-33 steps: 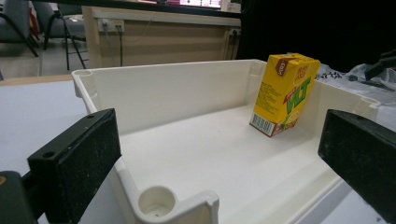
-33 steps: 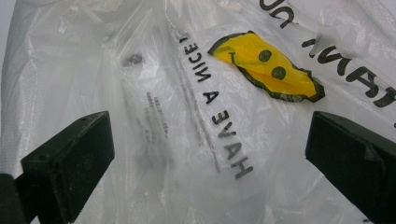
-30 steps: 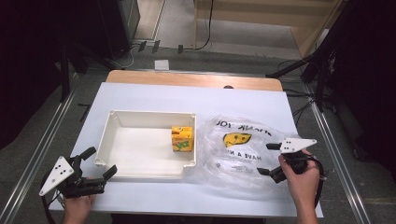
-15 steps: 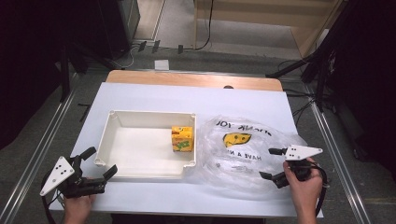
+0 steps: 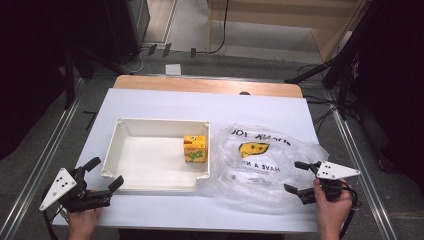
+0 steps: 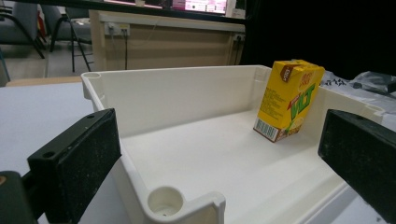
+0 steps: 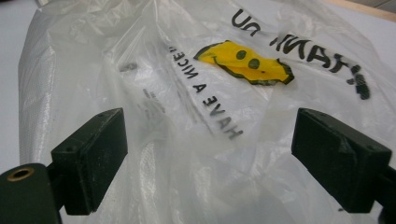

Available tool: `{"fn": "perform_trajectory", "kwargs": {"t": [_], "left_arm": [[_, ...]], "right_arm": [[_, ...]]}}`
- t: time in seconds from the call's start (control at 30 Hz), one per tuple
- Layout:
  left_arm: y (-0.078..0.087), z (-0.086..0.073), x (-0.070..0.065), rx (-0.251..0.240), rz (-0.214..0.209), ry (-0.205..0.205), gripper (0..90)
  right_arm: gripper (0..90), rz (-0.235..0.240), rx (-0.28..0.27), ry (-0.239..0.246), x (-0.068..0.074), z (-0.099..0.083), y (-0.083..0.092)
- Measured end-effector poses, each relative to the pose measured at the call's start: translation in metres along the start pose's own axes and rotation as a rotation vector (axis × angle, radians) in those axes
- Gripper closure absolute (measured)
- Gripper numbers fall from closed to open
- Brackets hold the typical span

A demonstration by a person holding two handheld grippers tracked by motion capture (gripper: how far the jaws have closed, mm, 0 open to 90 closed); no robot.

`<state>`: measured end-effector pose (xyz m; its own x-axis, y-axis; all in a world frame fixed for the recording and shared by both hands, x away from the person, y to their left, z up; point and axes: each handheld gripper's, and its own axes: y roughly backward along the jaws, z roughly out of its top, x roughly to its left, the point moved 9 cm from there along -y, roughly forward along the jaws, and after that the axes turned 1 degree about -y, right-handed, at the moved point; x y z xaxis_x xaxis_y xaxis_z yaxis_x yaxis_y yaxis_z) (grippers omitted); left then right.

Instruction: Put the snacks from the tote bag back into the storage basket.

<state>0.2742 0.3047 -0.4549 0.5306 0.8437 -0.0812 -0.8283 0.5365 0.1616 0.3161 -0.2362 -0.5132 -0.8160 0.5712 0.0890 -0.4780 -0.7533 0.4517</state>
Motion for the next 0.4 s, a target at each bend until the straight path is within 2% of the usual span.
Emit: {"fn": "perform_trajectory", "kwargs": {"t": [0.17, 0.4], "left_arm": [[0.0001, 0.0012, 0.0017, -0.011, 0.002, 0.013, 0.0], [-0.0007, 0.0009, 0.0019, -0.005, 0.007, 0.003, 0.0]], "right_arm": [[10.9, -0.021, -0.017, -0.019, -0.005, -0.0033, 0.0054], [10.9, -0.025, -0.016, -0.017, -0.006, -0.0039, 0.0043]]}}
